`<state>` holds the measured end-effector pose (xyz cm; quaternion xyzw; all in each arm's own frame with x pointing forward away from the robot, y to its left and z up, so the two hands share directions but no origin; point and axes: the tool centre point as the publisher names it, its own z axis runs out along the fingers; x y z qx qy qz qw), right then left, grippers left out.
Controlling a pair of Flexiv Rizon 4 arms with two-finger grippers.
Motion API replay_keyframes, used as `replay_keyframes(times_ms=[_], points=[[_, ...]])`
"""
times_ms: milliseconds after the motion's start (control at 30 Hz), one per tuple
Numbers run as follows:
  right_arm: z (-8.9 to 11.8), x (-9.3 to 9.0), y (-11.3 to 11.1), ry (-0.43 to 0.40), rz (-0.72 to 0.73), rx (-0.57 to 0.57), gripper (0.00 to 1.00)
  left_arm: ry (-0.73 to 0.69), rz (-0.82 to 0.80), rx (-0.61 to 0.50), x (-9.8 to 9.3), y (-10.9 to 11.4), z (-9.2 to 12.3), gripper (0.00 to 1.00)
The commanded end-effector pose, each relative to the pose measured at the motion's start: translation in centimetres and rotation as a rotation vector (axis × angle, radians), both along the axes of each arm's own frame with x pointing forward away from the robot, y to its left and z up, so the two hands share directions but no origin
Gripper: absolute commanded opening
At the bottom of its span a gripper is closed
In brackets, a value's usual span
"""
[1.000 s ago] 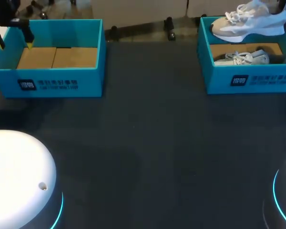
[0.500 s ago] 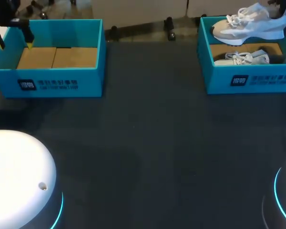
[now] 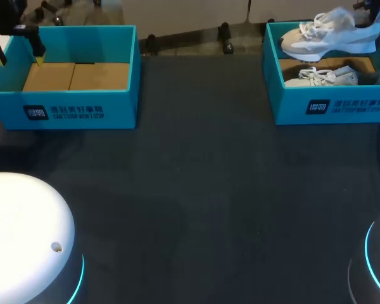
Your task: Take the shoe out of the shoebox, open the shoe tongue, remove and reinsert the insole, then place the shoe into the shoebox
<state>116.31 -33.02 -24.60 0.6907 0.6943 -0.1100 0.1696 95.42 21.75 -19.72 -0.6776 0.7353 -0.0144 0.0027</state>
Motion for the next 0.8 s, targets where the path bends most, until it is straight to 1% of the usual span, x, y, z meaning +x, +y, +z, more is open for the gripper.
replay_keyframes(times_ms=[33, 333, 500, 633, 800], points=[[0.5, 0.7, 0.0, 0.006, -0.006, -0.008, 0.0, -0.002, 0.001, 0.003, -0.2, 0.0, 0.1, 1.0], [-1.5, 1.4, -0.3, 0.012, -0.051, -0.01, 0.0, -0.002, 0.001, 0.003, -0.2, 0.0, 0.1, 1.0], [-2.4, 1.6, -0.4, 0.013, -0.09, -0.03, 0.0, -0.002, 0.001, 0.003, -0.2, 0.0, 0.1, 1.0], [-2.9, 1.4, -0.7, 0.011, -0.098, -0.017, 0.0, -0.002, 0.001, 0.003, -0.2, 0.0, 0.1, 1.0], [-2.6, 0.5, -1.1, 0.0, -0.121, -0.021, 0.0, -0.002, 0.001, 0.003, -0.2, 0.0, 0.1, 1.0]])
